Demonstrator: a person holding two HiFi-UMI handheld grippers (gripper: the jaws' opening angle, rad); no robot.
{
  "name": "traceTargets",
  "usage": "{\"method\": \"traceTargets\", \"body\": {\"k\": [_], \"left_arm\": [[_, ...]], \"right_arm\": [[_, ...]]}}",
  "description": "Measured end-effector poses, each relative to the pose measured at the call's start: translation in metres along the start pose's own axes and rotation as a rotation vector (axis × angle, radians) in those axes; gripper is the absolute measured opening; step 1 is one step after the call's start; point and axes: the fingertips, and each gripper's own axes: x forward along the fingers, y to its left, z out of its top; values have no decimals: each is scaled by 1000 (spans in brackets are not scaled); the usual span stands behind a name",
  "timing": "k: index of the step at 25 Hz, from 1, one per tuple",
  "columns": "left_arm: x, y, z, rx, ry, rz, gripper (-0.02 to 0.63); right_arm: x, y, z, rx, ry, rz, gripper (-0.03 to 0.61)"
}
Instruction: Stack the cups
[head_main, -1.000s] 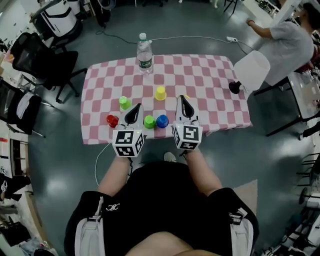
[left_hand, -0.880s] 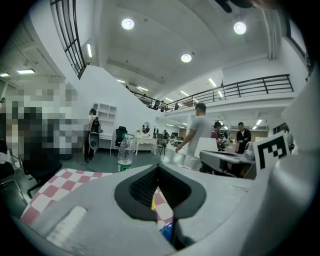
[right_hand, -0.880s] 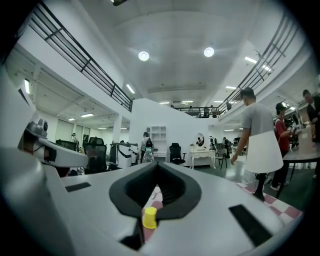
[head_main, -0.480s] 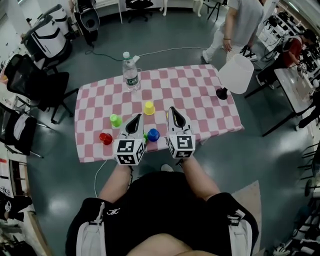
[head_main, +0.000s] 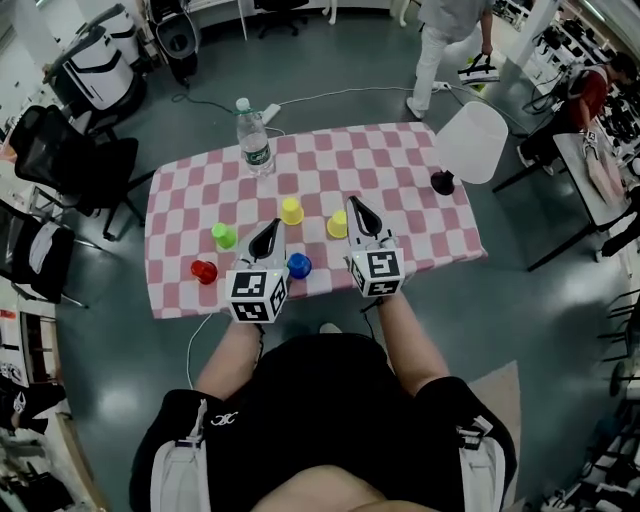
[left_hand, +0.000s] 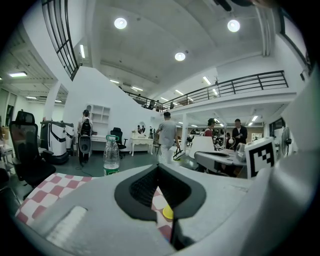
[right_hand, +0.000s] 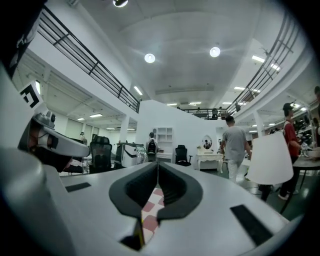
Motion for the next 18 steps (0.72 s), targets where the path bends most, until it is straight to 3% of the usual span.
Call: {"method": "traceTargets", "body": {"k": [2, 4, 5, 13, 18], "left_arm": [[1, -1, -2, -2, 7, 18, 15], [1, 0, -6, 1, 15, 39, 15], [1, 2, -9, 3, 19, 51, 15], [0, 20, -20, -29, 31, 164, 15], [-4, 24, -29, -40, 49, 229, 15]], "right_arm": [[8, -8, -10, 13, 21, 87, 33], [16, -14, -23, 14, 46, 182, 169], [19, -17, -30, 8, 63, 222, 205], [40, -46, -97, 20, 239, 404, 281], [54, -43, -124, 41, 269, 466, 299]]}}
